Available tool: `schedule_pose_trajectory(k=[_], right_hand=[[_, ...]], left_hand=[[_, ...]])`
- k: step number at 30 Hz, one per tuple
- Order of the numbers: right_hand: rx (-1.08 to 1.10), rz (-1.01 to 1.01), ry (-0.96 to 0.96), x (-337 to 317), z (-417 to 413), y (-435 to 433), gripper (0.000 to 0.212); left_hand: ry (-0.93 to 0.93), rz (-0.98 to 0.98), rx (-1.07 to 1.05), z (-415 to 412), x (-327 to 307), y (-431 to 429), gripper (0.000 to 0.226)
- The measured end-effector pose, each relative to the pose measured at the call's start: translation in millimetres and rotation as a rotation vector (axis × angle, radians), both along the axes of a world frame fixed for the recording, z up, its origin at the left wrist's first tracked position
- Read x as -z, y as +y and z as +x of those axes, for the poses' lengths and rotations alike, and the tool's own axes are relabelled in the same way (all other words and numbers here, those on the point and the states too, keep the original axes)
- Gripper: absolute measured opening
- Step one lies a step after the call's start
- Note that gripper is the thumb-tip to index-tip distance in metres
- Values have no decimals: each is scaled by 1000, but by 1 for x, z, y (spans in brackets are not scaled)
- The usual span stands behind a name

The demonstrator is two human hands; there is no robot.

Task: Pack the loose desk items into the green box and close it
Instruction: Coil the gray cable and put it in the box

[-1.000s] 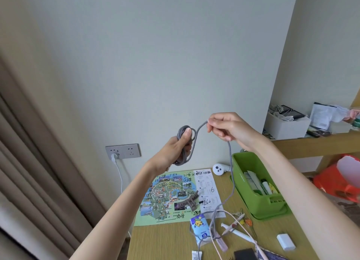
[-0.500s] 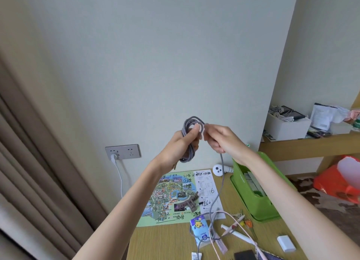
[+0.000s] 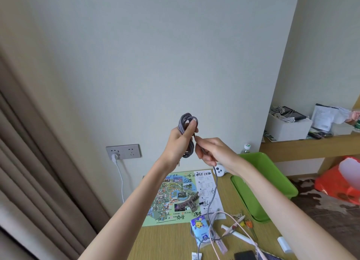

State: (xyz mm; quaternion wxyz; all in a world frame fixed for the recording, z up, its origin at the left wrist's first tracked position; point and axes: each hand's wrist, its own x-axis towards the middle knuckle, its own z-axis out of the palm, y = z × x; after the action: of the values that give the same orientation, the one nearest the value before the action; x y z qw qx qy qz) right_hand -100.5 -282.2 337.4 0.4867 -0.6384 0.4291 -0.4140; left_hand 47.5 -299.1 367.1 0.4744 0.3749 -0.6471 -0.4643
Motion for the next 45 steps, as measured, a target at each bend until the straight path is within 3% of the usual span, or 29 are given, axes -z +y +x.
schedule_pose_trajectory(k=[3,7,10,15,19,24,28,34,39,45], right_hand=[[2,23,21,0,-7,2,47],[16,41,19,1,-24,3,39],[22,50,22,1,-33,2,36],[78,15,50,-5,-44,3,31],[82,3,-51,-15,-50,2,21],[5,-29,-137,-28,-44,0,14],[37,-135,-42,-39,-35,0,20],[99,-272,172,-61,-24,-1,26],[100,-377,333,-82,-14,-4,21],[100,-305,169,-74,-33,-10,26]], left_hand=[[52,18,-7,3,-1,-3,37],[448,213,138,10,-2,-11,36],[565,294,133,19,-3,-16,34],[441,262,-31,35,-4,-27,34],[204,169,-134,46,0,-29,38],[-141,59,-106,42,11,-25,42],[-333,-15,35,33,17,-19,43],[-395,-63,238,19,14,-10,51],[-375,-13,269,10,13,-11,37],[-135,124,386,19,2,-13,38]])
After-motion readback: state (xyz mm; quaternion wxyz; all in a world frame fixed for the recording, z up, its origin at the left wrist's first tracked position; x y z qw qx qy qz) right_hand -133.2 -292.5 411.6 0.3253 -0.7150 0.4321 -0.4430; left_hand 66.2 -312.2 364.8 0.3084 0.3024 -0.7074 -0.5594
